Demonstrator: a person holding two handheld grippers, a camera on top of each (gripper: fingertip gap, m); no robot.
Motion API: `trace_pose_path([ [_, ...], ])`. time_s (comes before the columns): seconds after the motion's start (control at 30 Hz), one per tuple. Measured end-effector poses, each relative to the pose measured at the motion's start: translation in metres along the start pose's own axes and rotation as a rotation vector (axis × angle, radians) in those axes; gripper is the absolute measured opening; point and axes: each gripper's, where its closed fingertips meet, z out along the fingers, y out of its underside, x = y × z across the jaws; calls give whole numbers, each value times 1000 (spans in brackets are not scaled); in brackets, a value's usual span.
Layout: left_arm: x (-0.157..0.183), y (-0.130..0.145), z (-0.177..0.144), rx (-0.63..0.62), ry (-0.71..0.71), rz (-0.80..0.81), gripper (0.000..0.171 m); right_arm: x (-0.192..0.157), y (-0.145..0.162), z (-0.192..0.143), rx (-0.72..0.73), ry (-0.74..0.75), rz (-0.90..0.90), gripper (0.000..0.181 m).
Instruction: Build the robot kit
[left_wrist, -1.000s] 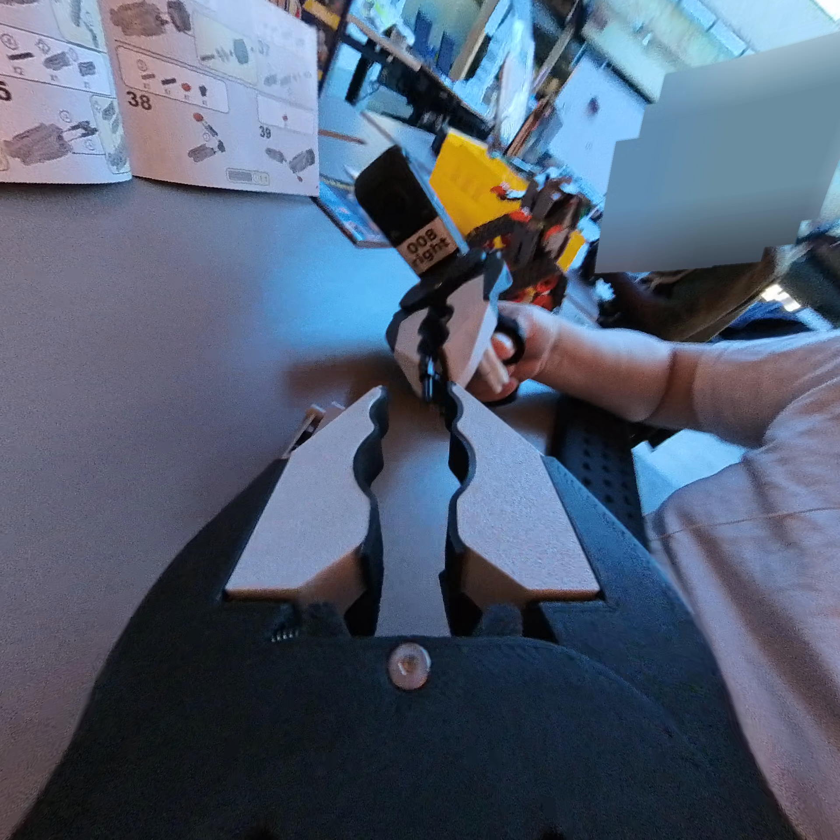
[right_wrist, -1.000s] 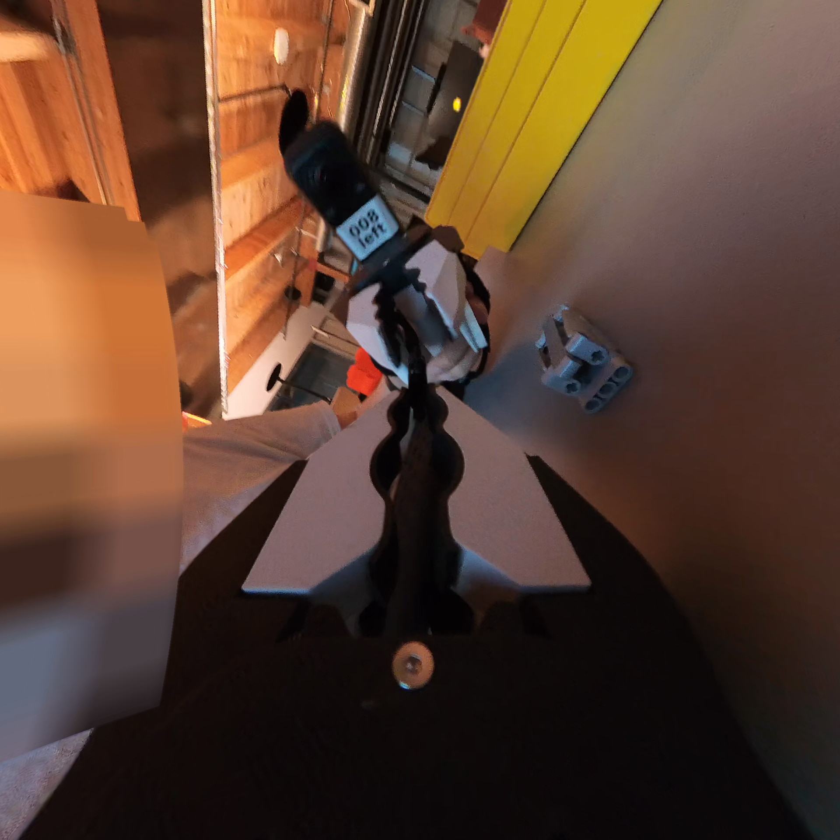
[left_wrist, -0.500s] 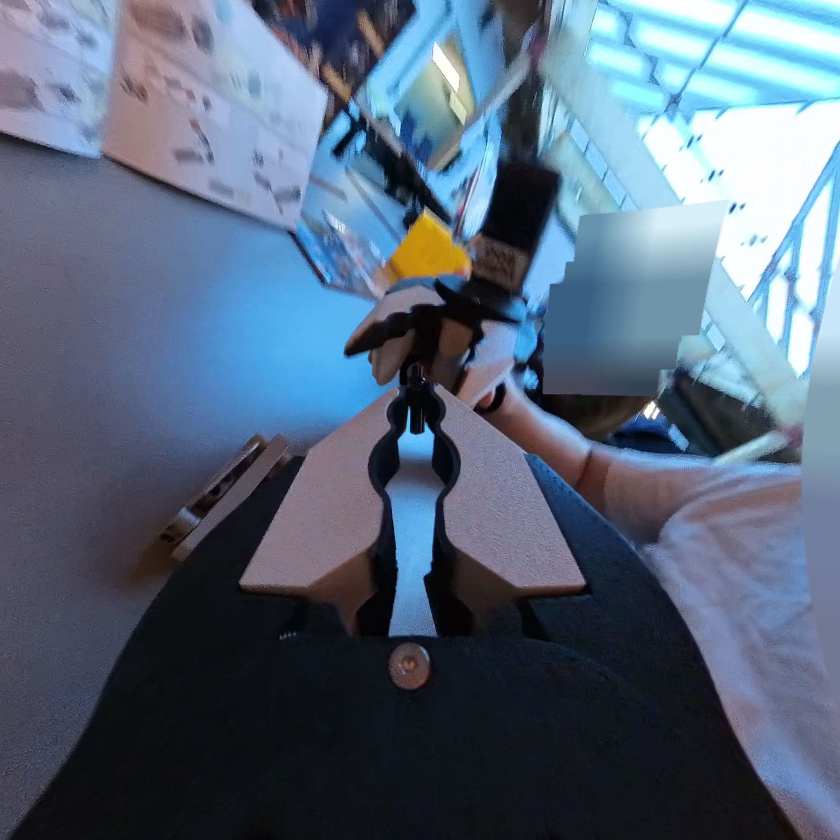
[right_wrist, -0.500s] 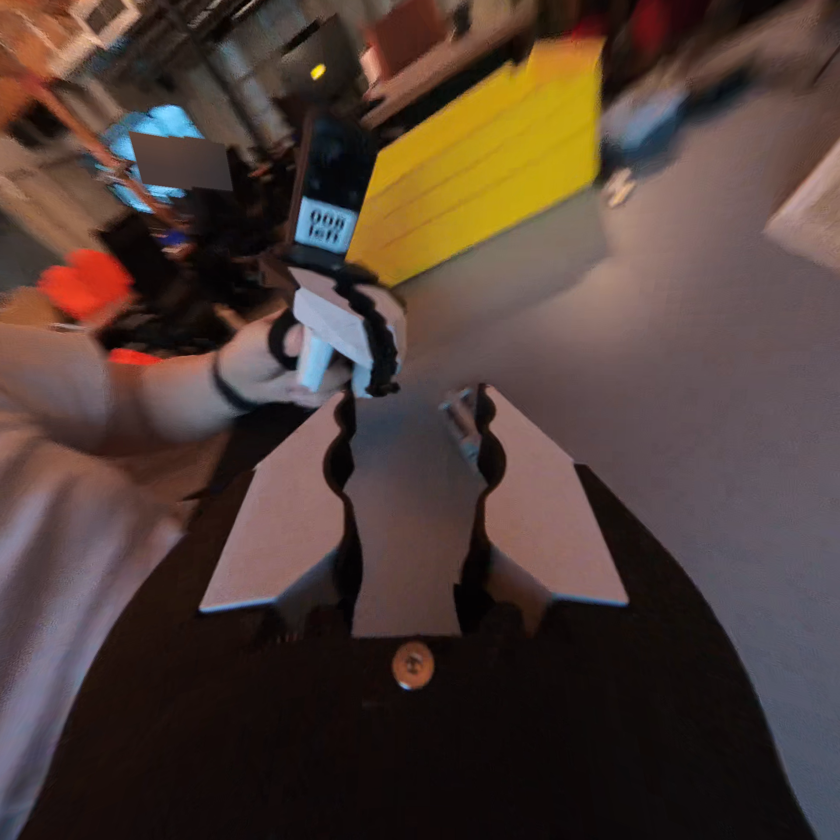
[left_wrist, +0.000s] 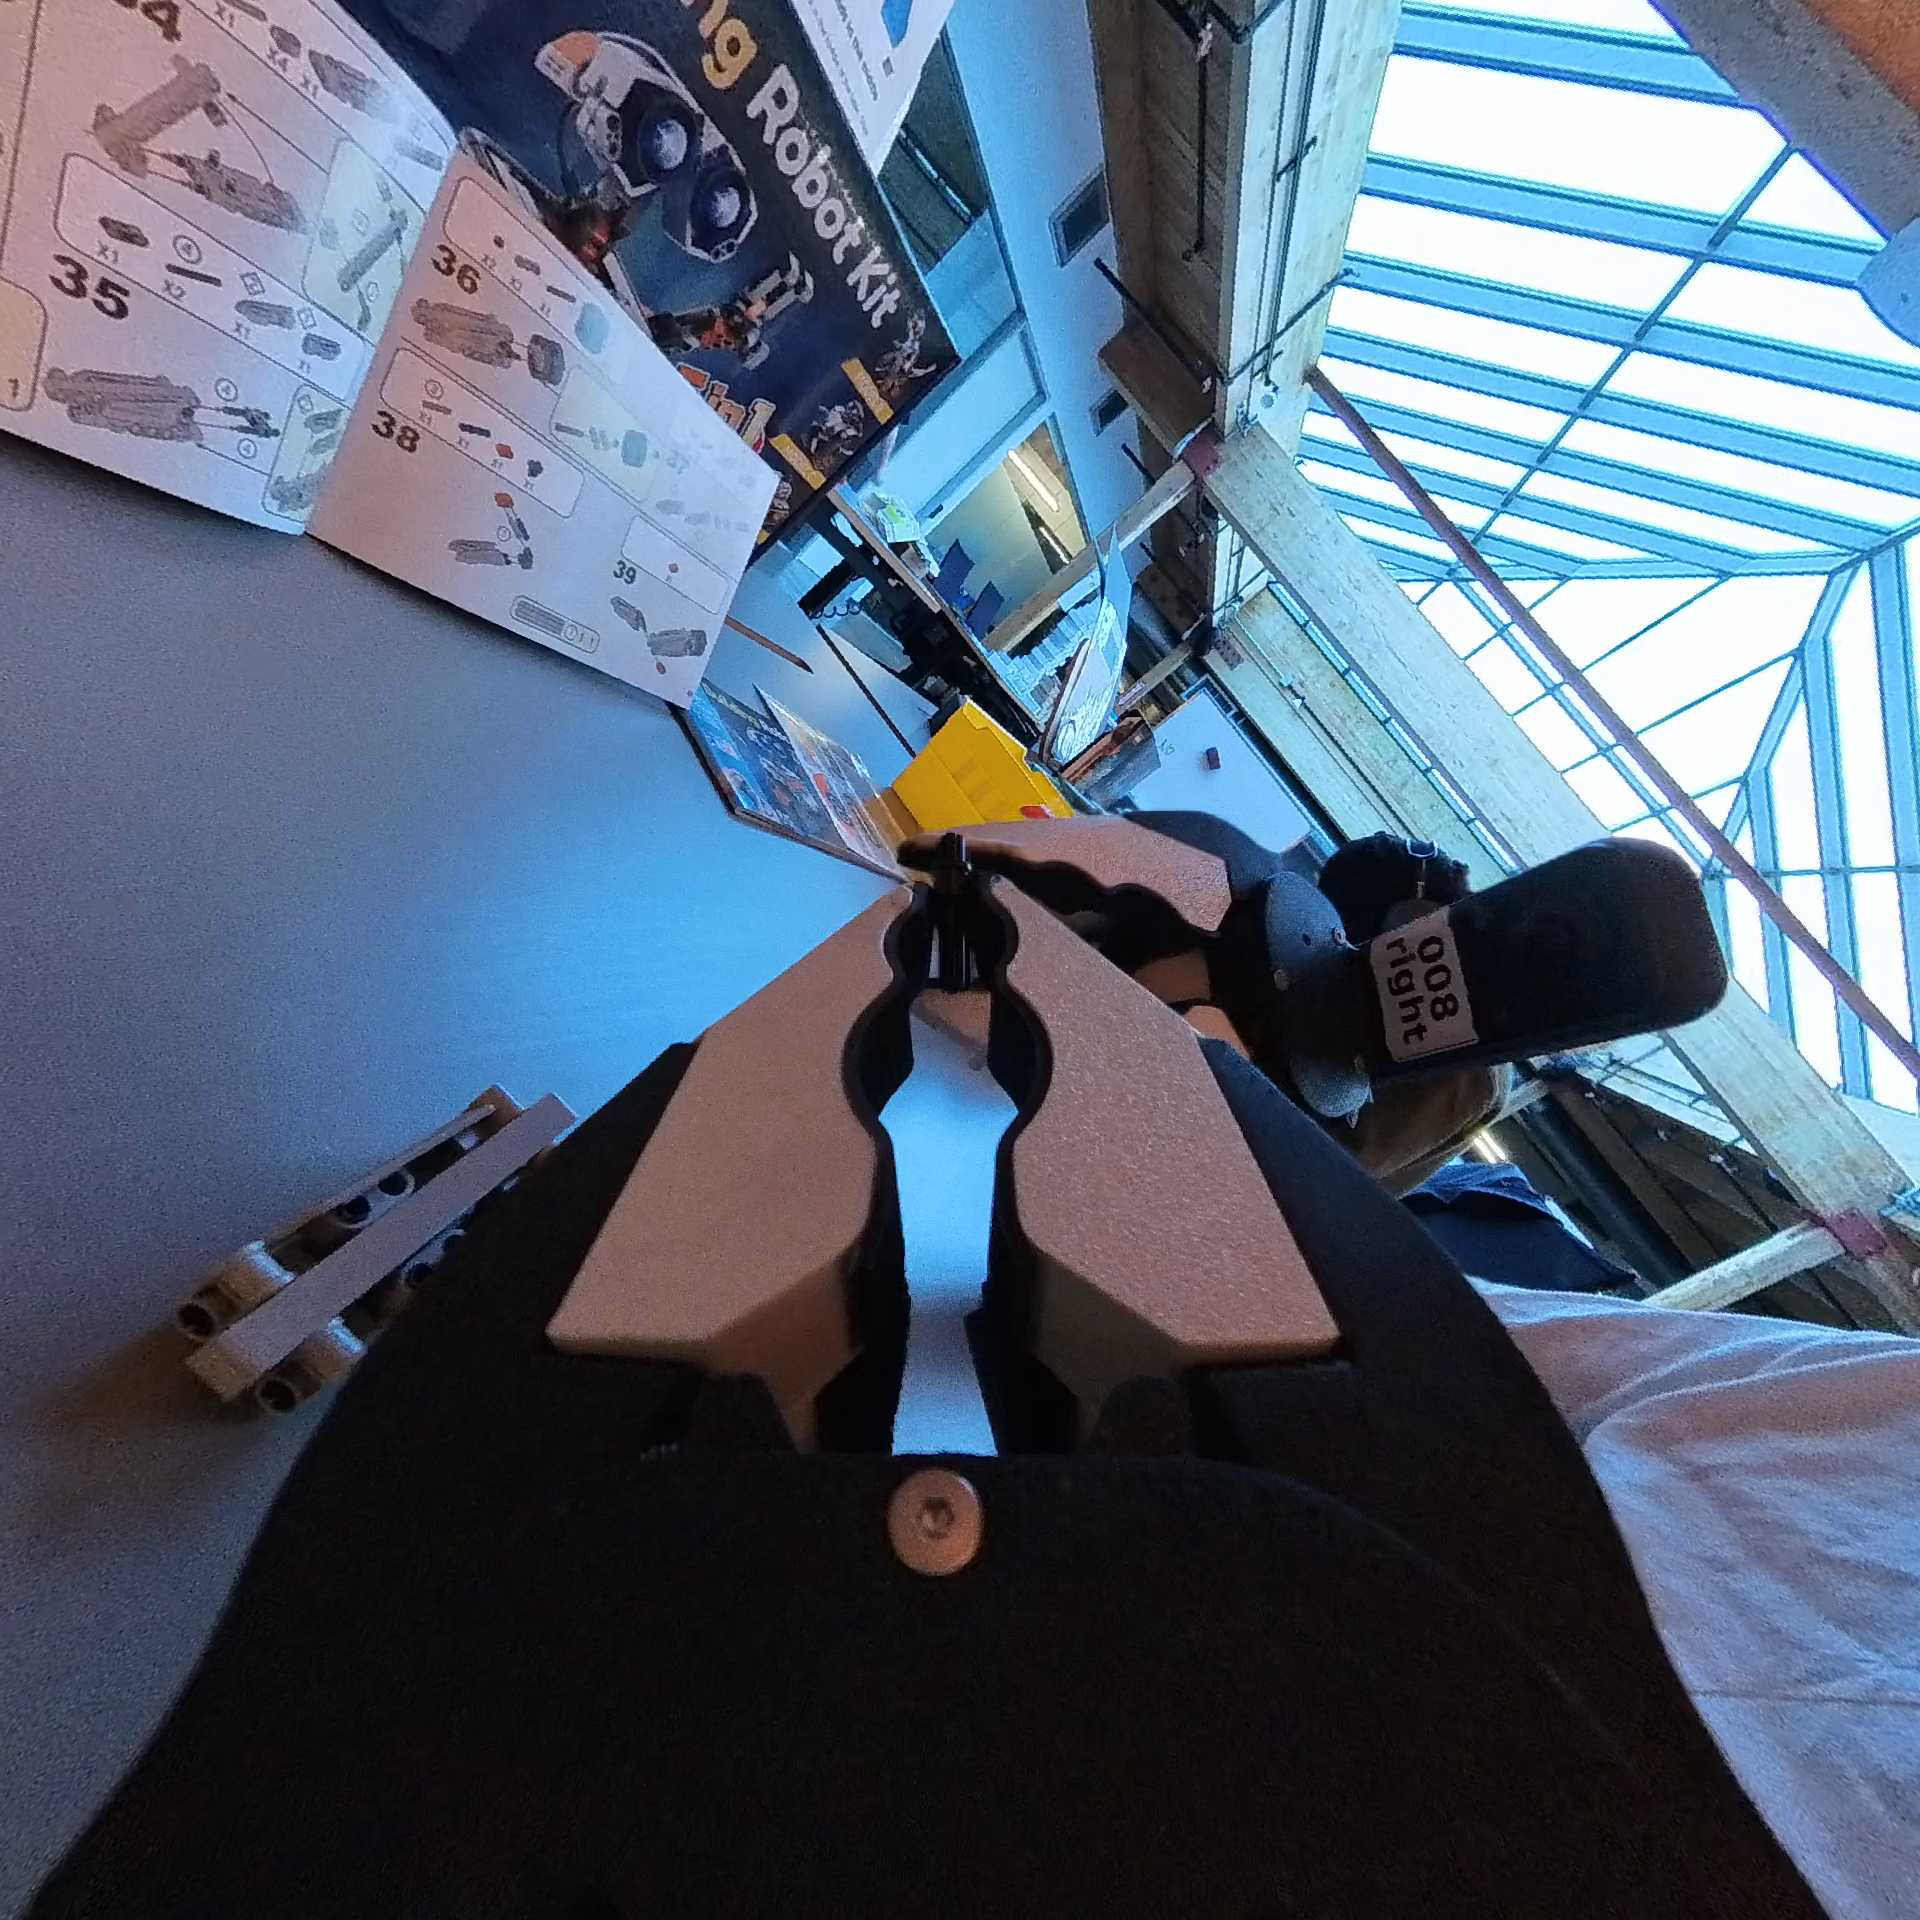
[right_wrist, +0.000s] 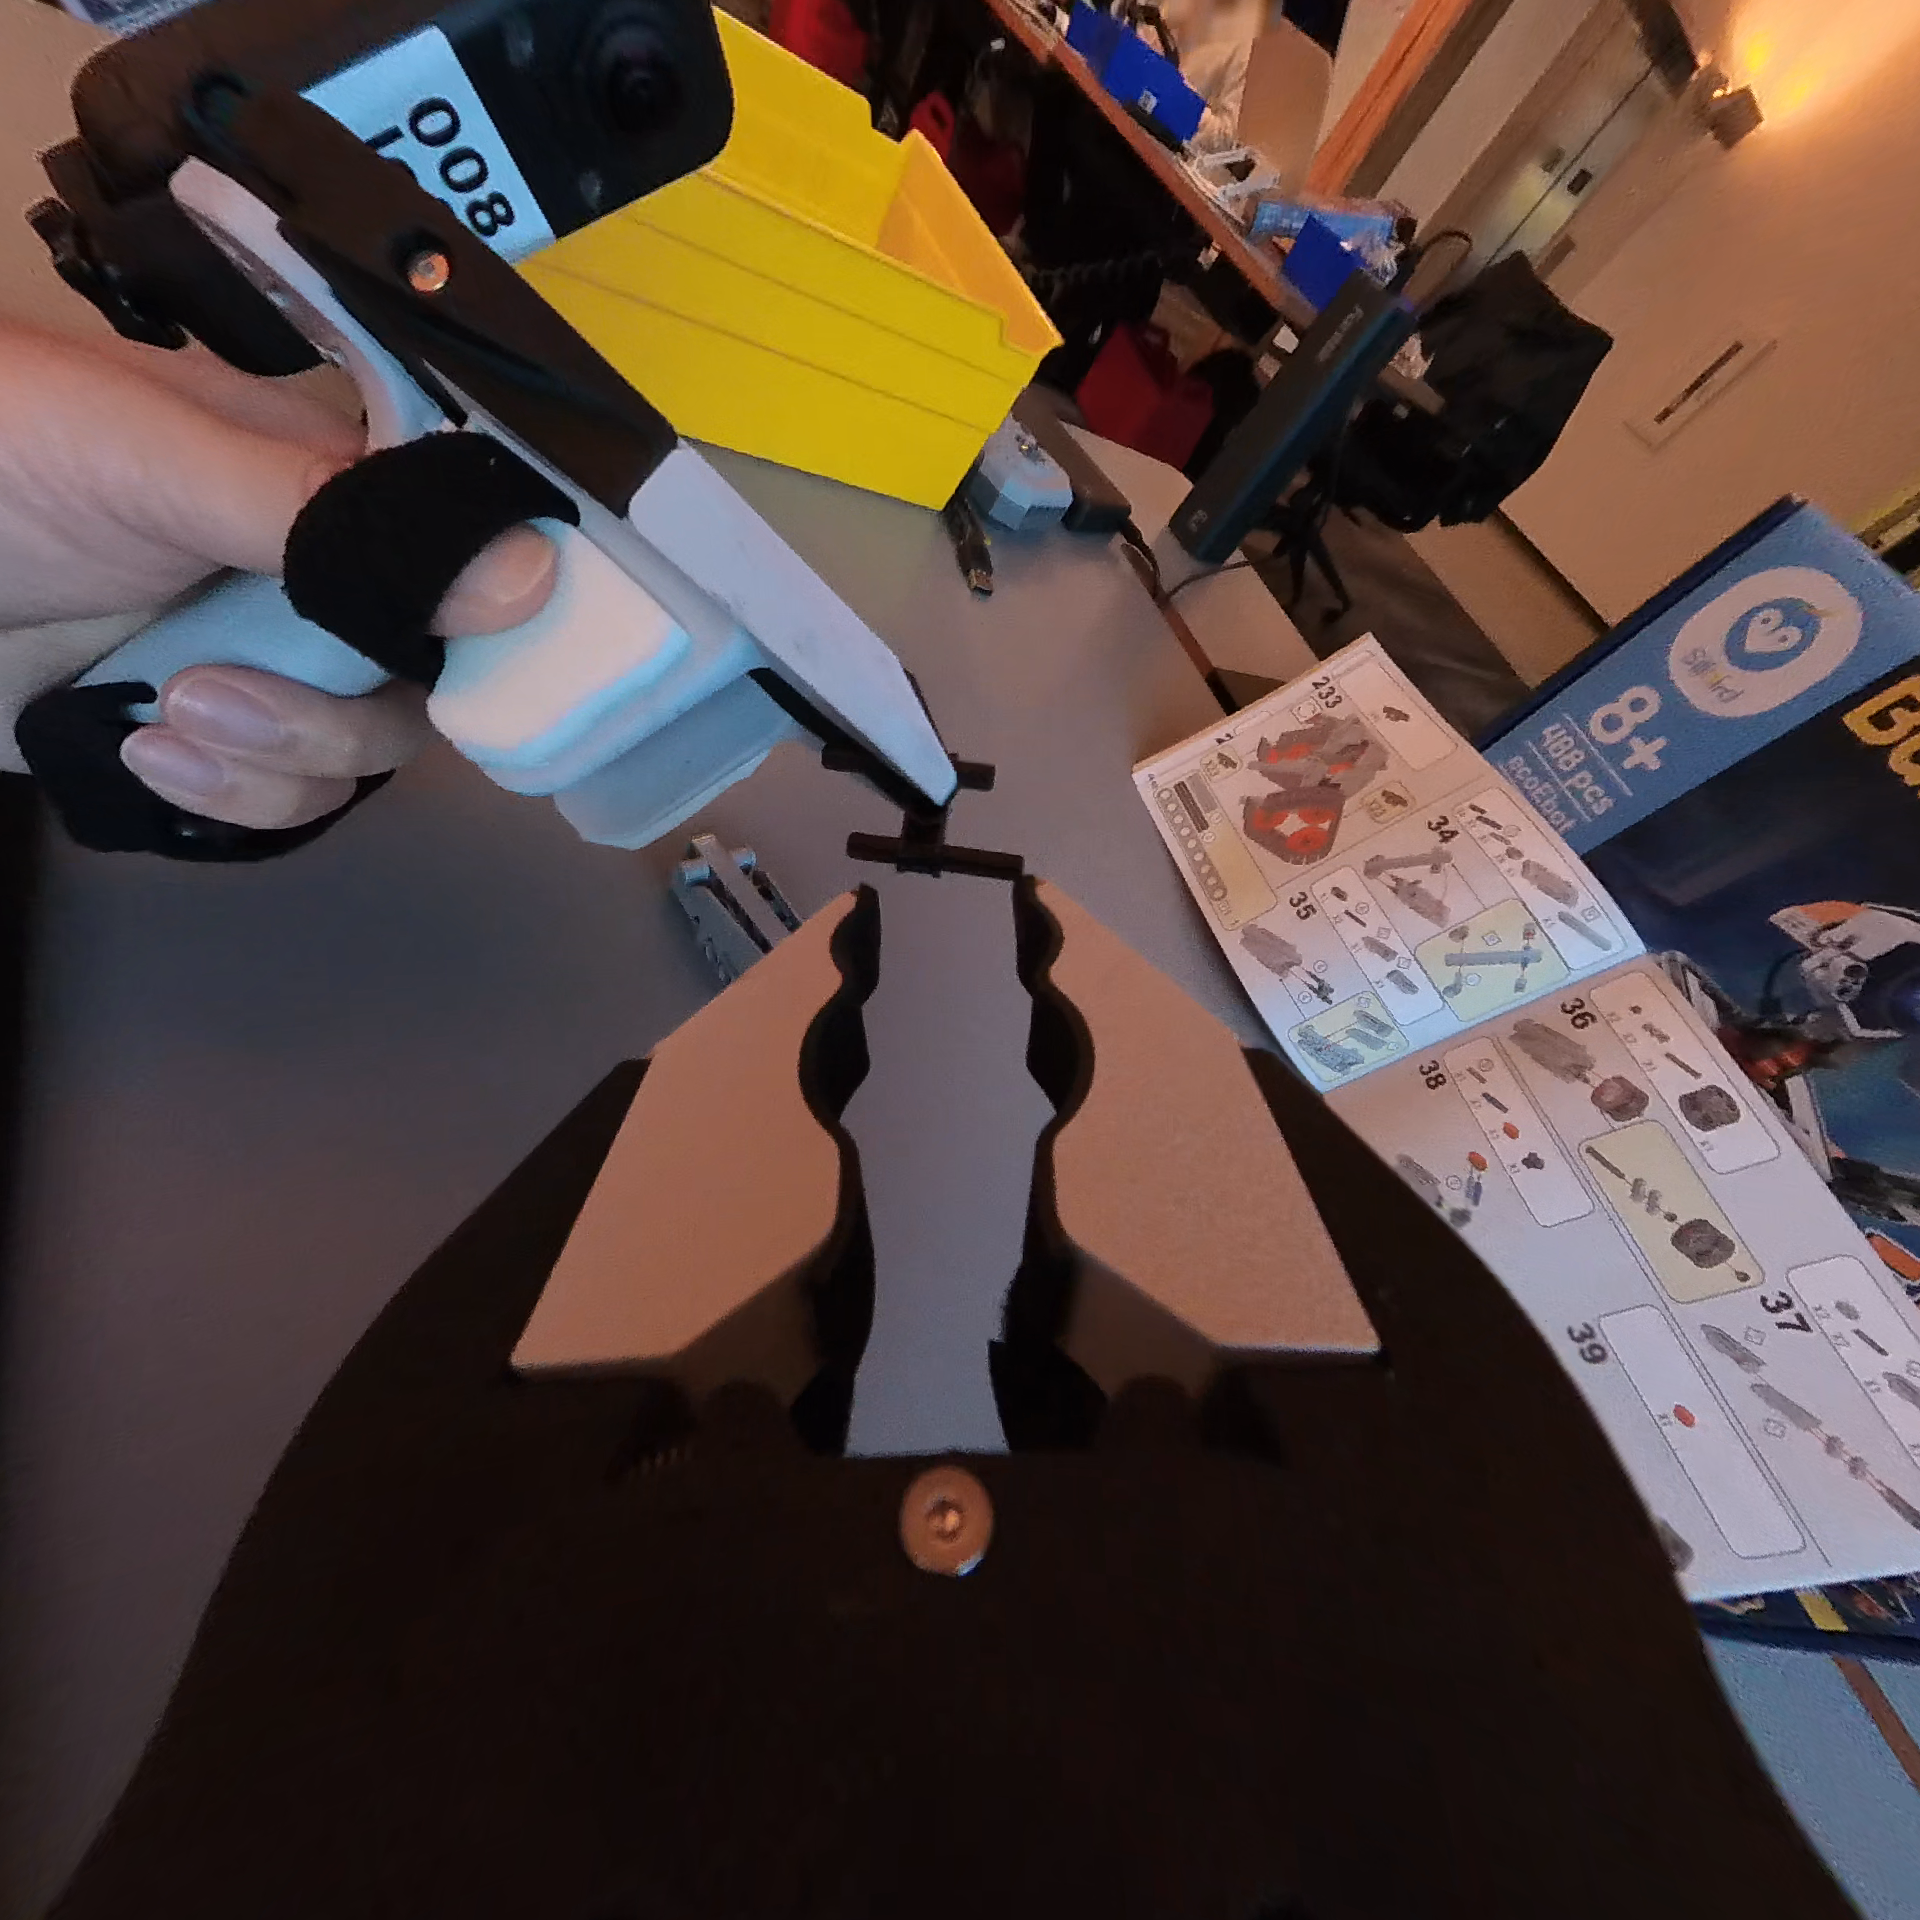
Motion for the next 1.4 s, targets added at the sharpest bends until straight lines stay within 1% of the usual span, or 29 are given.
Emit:
trace_pose_path([
  [0.1,-3,1,0,-5,-9,-2,5,3,0,-1,5,17,-6,19],
  [0.23,-6,2,1,-5,-12,-18,5,3,0,-1,-5,16,8,19],
  [0.33,-7,3,1,-9,-17,-19,5,-1,2,1,-14,-4,16,27],
  [0.4,-6,4,1,-11,-14,-17,6,1,1,0,-16,2,23,21],
  [0.53,-8,5,2,-11,-30,1,5,0,4,1,-34,-17,72,21],
  [0.73,-10,6,2,0,-56,20,5,0,7,4,-59,9,46,21],
  [1.07,-15,6,-1,17,-64,-9,6,-1,9,9,-70,18,7,20],
  [1.1,-15,5,-1,19,-64,-9,6,-1,9,9,-69,20,2,16],
  [1.13,-15,5,-1,20,-60,-11,5,3,11,7,-71,45,-17,0],
  [1.17,-13,6,-1,15,-51,-13,5,4,10,6,-63,46,-20,0],
  [1.23,-12,4,-1,27,-43,-22,5,5,8,6,-49,35,14,0],
  [1.3,-16,3,-2,19,-53,-36,5,3,14,9,-97,-7,61,0],
  [1.37,-18,3,-2,31,-50,-53,5,1,12,9,-65,-43,109,2],
  [1.4,-17,2,-2,40,-46,-53,5,0,13,10,-59,-54,122,6],
])
